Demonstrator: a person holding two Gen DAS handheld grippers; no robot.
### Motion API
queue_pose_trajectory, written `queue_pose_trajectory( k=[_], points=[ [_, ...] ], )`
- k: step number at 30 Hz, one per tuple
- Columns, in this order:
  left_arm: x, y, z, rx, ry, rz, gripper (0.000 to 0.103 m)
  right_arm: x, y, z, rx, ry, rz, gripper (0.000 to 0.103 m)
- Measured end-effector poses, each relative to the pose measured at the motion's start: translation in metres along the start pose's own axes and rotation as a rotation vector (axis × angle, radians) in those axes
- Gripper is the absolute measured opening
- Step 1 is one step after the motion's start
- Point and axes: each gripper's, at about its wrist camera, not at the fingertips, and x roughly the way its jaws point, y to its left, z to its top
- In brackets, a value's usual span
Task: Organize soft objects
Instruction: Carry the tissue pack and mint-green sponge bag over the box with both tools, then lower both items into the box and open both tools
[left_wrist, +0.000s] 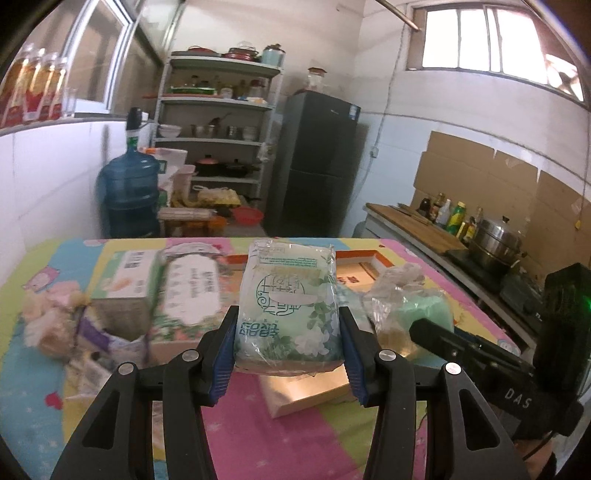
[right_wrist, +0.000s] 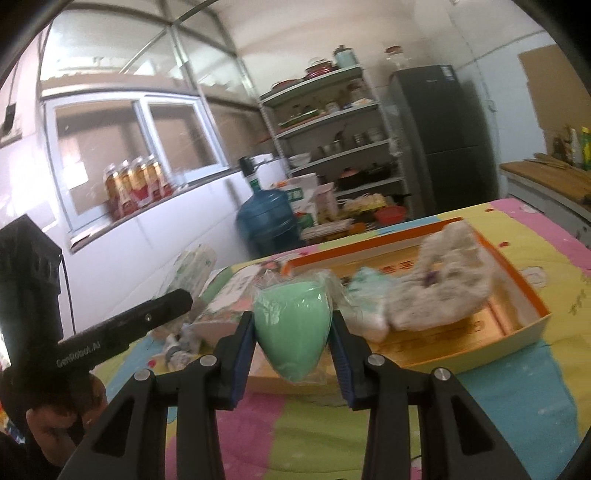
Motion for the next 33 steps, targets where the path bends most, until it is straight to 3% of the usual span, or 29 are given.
queue_pose_trajectory(
  k=[17,33],
  points=[
    [0.067,-0.031,-0.007,0.007,0.09,0.009,0.052,0.021,-0.054,0.014,0.067,0.026,0.014,0.04],
    [0.108,-0.042,-0.017,0.019,0.163,0.033,0.052,0.042,-0.082,0.011,0.097,0.092,-0.08,0.04]
  ],
)
